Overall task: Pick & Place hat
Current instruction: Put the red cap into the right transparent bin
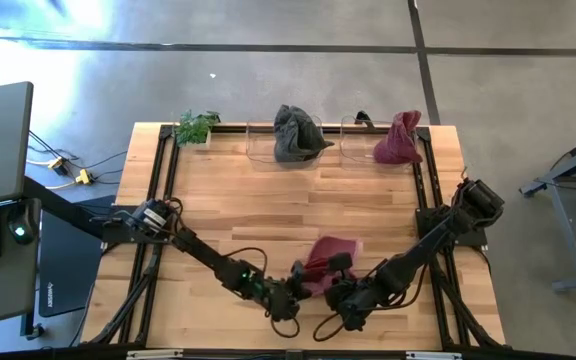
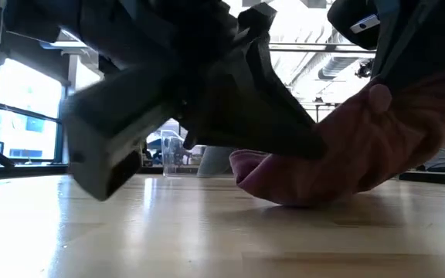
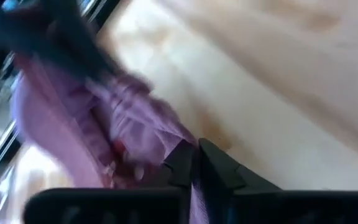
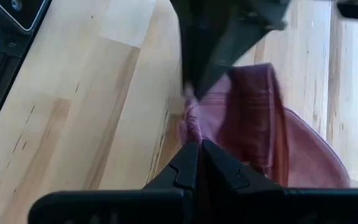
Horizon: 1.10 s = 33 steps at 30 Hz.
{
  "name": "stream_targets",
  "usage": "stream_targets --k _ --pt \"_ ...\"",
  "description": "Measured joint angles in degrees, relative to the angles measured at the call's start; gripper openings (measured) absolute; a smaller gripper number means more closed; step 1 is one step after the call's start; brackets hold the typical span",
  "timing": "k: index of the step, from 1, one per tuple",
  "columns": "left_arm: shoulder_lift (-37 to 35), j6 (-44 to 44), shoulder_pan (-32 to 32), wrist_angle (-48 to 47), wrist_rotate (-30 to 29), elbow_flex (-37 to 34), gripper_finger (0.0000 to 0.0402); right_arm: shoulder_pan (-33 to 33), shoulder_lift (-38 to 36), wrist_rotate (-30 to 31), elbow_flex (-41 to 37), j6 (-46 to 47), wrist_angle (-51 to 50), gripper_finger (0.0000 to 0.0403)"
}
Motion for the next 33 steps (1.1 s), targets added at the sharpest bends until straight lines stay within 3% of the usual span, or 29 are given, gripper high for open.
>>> stream_targets --k 6,10,15,20,25,29,33 --pt "-0.02 3.92 0.06 -5.36 8.8 3.16 0.0016 0.0 0.02 -1.19 0.02 -2.82 0.34 0.0007" --pt "0.0 3.8 0.02 -13.61 7.95 6.31 0.0003 -0.03 0.02 -3.65 0.02 -5.94 0.06 0.0025" --pt "-0.01 0.99 -0.06 -18.86 2.49 8.95 0.0003 -0.55 -1.72 -7.84 0.0 -8.66 -0.26 0.0108" --pt "0.0 -0.92 0.44 -19.53 -1.6 9.1 0.0001 -0.51 -4.39 -11.85 0.11 -3.57 0.81 0.0204" --pt "-0.02 -4.69 1.65 -19.38 -1.79 9.1 0.0001 3.54 -0.68 -4.31 0.11 3.05 2.27 0.0255" --pt "-0.02 -5.03 1.88 -19.03 -1.69 9.1 0.0001 6.08 3.15 4.84 0.11 9.19 2.71 0.0254" --pt "-0.02 -5.62 1.86 -19.02 -1.69 9.1 0.0001 7.47 6.8 8.86 0.11 10.74 2.69 0.0238"
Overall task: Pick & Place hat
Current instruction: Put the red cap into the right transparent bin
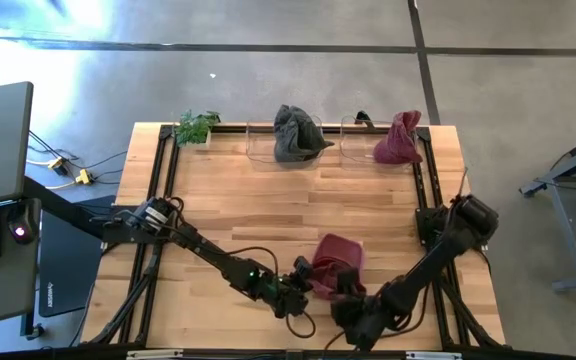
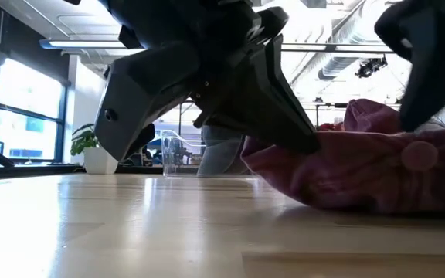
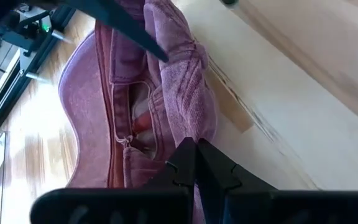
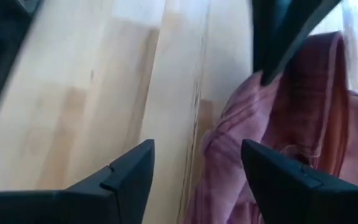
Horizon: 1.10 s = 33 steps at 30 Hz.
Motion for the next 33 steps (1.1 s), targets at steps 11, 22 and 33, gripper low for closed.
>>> stream_targets --k 11,22,33 --pt "0.02 -4.28 0.0 -0.4 -0.14 1.45 0.0001 -1.29 5.01 5.66 -0.02 -4.6 0.85 0.0121" --pt "0.0 -9.11 -0.06 -21.05 -1.72 10.6 0.0034 -2.4 5.08 -5.24 -0.13 -5.46 3.64 0.0025" --pt "-3.23 -37.89 -4.24 -58.06 -34.09 12.05 0.0063 -2.46 -7.22 -2.25 -0.17 -9.01 -1.61 0.0017"
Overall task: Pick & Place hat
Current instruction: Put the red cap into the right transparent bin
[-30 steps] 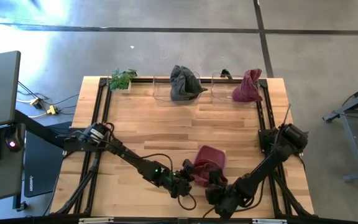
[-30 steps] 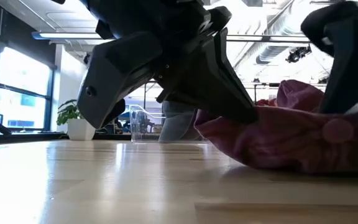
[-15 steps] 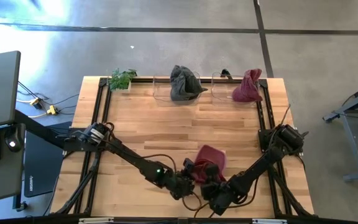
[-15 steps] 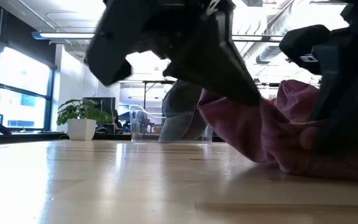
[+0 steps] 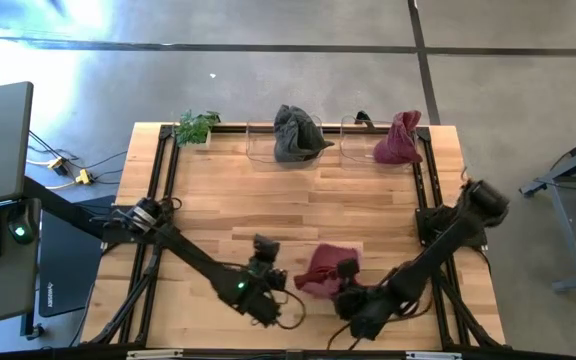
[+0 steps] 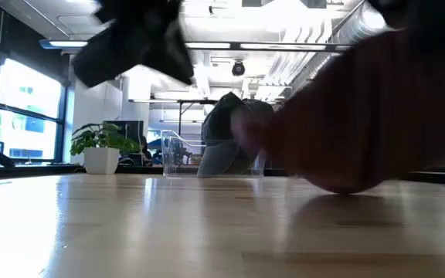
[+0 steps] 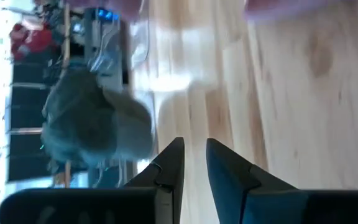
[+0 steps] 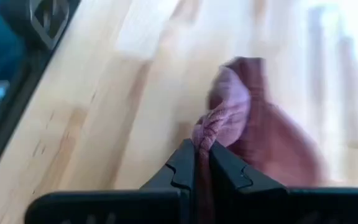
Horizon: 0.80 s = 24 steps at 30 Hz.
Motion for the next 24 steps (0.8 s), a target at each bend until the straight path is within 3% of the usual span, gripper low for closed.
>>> stream_targets --k 5,8,14,19,24 --pt "-1.56 -10.73 -1.96 -3.54 -4.02 -5.27 0.0052 -1.59 -12.56 5.69 0.02 1.81 -7.66 0.0017" --pt "-1.35 -13.03 -2.62 -4.26 -4.0 -7.26 0.0051 -4.68 -20.22 8.3 0.02 4.16 -12.2 0.0016" --pt "-1.4 -14.92 -2.53 -3.83 -2.67 -9.09 0.005 -13.49 -35.22 19.24 0.02 7.79 -18.87 0.0018" --pt "-1.4 -15.19 -2.56 -3.4 -2.88 -9.3 0.005 -22.0 -45.18 27.46 0.04 2.58 -18.97 0.0018" --pt "-1.4 -15.19 -2.53 -3.03 -3.04 -9.27 0.005 -32.81 -50.05 28.93 0.04 -4.45 -18.83 0.0019"
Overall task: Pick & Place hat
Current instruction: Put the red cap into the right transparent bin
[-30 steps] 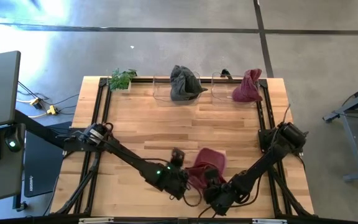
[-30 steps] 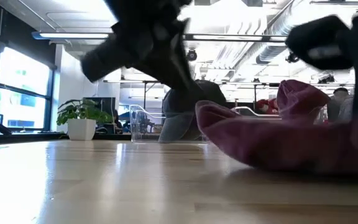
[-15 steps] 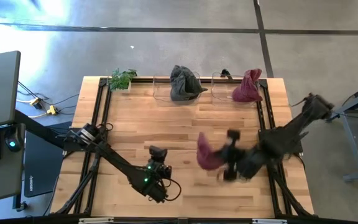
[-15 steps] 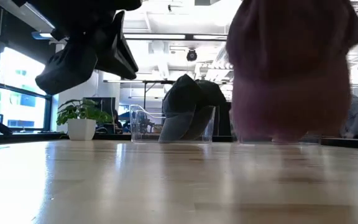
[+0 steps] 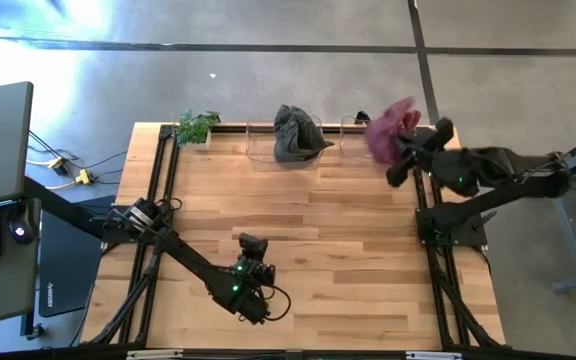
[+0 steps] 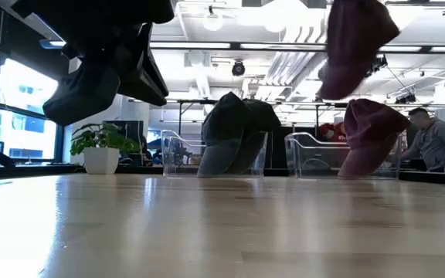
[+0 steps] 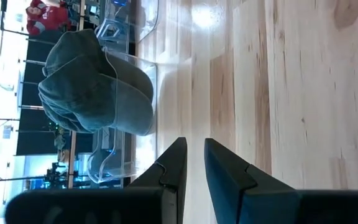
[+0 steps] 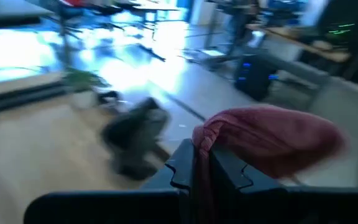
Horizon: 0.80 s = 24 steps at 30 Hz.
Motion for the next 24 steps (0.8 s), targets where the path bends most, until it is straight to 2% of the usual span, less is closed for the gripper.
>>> stream_targets --k 6,12,20,24 --pt "0.0 1.23 0.0 1.33 -0.05 0.0 0.005 -14.12 1.55 -5.18 0.0 -8.83 1.16 0.0019" --pt "0.02 1.52 0.02 2.0 -0.09 0.0 0.005 -27.24 7.22 -16.78 0.0 -15.2 5.22 0.0019" --pt "0.02 1.53 0.0 2.14 0.3 0.0 0.005 -37.5 15.94 -23.58 0.0 -20.51 8.77 0.0019" --pt "0.02 1.53 0.0 2.17 0.49 0.0 0.005 -40.43 19.59 -24.49 0.0 -22.62 9.61 0.0019"
